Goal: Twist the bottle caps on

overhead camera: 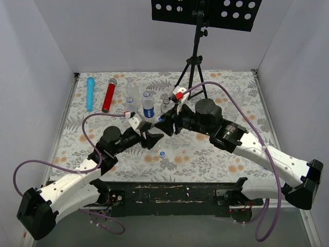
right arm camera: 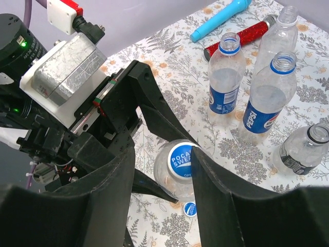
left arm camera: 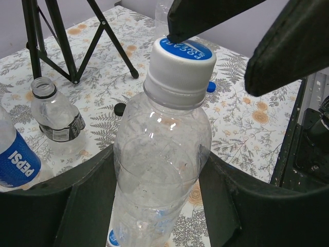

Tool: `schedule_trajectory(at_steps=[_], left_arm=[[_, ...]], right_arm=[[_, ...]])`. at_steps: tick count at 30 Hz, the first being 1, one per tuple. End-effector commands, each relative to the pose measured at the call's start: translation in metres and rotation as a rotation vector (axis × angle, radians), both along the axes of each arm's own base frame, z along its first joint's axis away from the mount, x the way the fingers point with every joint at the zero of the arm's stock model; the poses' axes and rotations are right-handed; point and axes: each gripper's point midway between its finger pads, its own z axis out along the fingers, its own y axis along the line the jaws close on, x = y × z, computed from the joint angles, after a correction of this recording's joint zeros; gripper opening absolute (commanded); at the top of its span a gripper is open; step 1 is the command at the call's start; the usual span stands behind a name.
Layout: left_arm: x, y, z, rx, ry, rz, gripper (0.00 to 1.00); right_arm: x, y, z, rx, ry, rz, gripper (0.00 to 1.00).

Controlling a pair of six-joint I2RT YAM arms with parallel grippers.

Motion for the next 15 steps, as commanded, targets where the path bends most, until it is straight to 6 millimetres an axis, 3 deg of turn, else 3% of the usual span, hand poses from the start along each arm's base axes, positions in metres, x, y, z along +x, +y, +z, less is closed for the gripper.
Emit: schedule_trajectory(at_steps=[1,7,15], left_arm=[[-0.005,-0.003,0.037,-0.070,-0.090,-0.034,0.18],[-0.005,-0.001,0.039,-0.082,-0.097,-0.020,0.18],[-0.002,0.004,0.043,-0.102,-0.099,0.016,0.18]], right_arm=[[0.002,0.008,-0.017,-0.017,0.038,-0.002,0.54],[0.007,0.007,-0.033,-0.051,0.067,-0.038,0.54],[0.021,-0.012,-0.046,-0.094,0.066,-0.164,0.56]])
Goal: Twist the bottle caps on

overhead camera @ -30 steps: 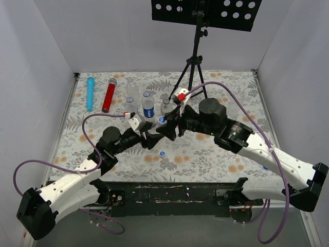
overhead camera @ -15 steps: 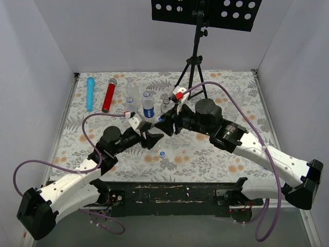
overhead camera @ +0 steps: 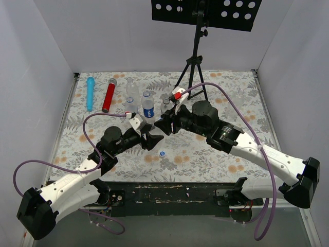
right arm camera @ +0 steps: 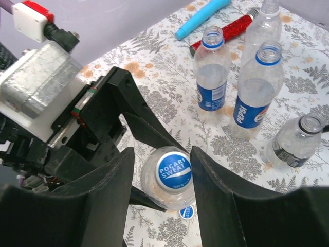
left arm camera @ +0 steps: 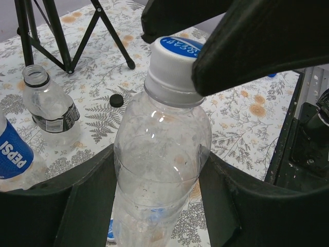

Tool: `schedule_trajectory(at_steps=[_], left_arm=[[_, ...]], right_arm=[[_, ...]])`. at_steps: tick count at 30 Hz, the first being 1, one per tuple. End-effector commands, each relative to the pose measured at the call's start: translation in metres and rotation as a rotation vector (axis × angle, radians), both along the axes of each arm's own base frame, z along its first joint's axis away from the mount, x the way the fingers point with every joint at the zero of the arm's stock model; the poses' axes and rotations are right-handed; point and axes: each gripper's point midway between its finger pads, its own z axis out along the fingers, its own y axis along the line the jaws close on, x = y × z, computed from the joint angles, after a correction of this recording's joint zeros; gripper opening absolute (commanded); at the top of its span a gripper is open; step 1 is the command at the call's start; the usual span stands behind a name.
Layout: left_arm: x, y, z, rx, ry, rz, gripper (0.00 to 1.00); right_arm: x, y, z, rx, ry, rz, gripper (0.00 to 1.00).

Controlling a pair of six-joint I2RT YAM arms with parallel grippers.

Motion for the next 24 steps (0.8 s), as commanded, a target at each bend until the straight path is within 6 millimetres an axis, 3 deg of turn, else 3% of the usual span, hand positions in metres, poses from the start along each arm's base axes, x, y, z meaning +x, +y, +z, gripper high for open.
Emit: schedule_trajectory(at_steps=[1,9,16,19,22,24], left_arm=[[-0.001,0.004,0.052,-0.117,-0.136,0.017,0.18],[-0.002,0.005,0.055,-0.134,-0.137,0.014,0.18],[-0.007,-0.003,0.049,-0.123,-0.123,-0.047,0.20],[-0.008,-0.006,0.047,-0.117,-0.112,-0.066,0.23],[-0.008,-0.007,0.046,-0.115,-0.104,-0.067,0.27],[-0.006,-0.007,0.046,-0.116,-0.093,-0.060,0.36]], right_arm=[[0.007,-0.018,-0.032,-0.085,0.048,-0.101,0.57],[0.010,-0.025,-0.030,-0.089,0.038,-0.134,0.59],[-0.002,-0.012,-0.016,-0.016,0.021,-0.038,0.53],[-0.006,-0.009,-0.015,-0.005,0.023,-0.010,0.39],[-0.004,-0.012,-0.016,-0.020,0.022,-0.018,0.17],[-0.003,-0.017,-0.018,-0.029,0.025,-0.031,0.04]])
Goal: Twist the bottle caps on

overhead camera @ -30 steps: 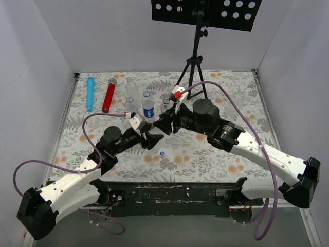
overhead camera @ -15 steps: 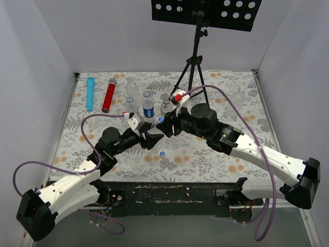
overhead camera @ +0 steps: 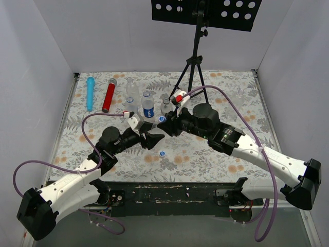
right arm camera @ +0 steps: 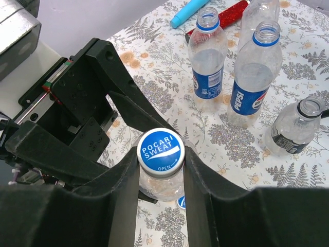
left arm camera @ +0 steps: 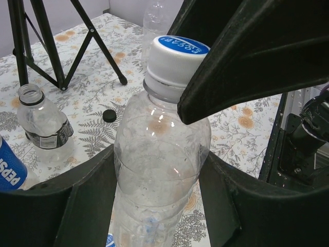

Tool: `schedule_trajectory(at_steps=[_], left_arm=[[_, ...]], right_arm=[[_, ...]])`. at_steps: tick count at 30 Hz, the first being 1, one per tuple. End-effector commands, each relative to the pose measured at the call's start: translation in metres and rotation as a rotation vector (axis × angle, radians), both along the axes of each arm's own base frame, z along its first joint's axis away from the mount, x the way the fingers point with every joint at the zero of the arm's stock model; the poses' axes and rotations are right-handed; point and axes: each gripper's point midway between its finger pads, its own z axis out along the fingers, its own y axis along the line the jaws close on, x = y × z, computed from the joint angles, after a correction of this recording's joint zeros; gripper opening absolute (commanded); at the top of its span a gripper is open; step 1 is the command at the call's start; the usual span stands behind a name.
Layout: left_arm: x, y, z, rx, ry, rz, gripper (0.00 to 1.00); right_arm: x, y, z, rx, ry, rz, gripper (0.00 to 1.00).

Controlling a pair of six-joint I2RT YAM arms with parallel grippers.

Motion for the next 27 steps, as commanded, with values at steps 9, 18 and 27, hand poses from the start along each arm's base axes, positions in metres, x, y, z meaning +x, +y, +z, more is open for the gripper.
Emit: schedule_trajectory(at_steps=[9,18,27], left_arm=[[0.015,0.010,0.035,-0.102,-0.014,0.087,0.98],[0.046,0.052,0.052,-0.197,0.045,0.317,0.98],[0.055,0.086,0.064,-0.212,-0.004,0.473,0.98]], right_arm=[[0.031,-0.072,-0.012,-0.103,-0.005,-0.204,0.01],[0.093,-0.255,-0.013,-0.287,-0.092,-0.884,0.01],[0.128,-0.385,-0.012,-0.188,-0.118,-1.290,0.01]])
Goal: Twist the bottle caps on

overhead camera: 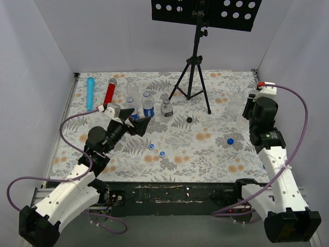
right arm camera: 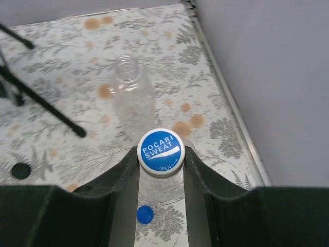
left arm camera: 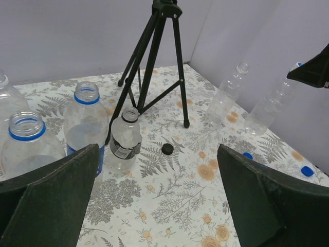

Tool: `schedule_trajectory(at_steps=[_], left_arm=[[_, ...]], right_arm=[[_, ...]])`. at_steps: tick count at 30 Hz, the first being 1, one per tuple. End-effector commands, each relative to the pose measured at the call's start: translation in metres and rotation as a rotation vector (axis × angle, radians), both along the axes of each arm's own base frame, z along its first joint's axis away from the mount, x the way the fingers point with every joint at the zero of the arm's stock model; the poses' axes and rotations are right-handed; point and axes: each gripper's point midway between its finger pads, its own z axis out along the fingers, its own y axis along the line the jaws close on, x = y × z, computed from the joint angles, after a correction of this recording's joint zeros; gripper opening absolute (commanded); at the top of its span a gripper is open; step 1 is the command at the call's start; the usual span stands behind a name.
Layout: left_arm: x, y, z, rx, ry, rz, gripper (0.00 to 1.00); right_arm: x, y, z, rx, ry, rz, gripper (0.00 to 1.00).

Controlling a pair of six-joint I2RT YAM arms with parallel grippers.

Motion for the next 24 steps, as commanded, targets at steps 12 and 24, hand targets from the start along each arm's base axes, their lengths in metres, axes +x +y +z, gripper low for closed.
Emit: schedule_trajectory(at_steps=[12,24], left_arm=[[0.007,0.031,0.024,-0.007,-0.071,0.164,0.98],[0.004,0.029,0.026,0.001,-0.099,0.141,0.98]], right_arm=[[0.066,-0.107,-0.021,0.119,-0.114,-0.227,0.01],[0.078,-0.114,-0.064,0.093,-0.014,-0.188,0.18]])
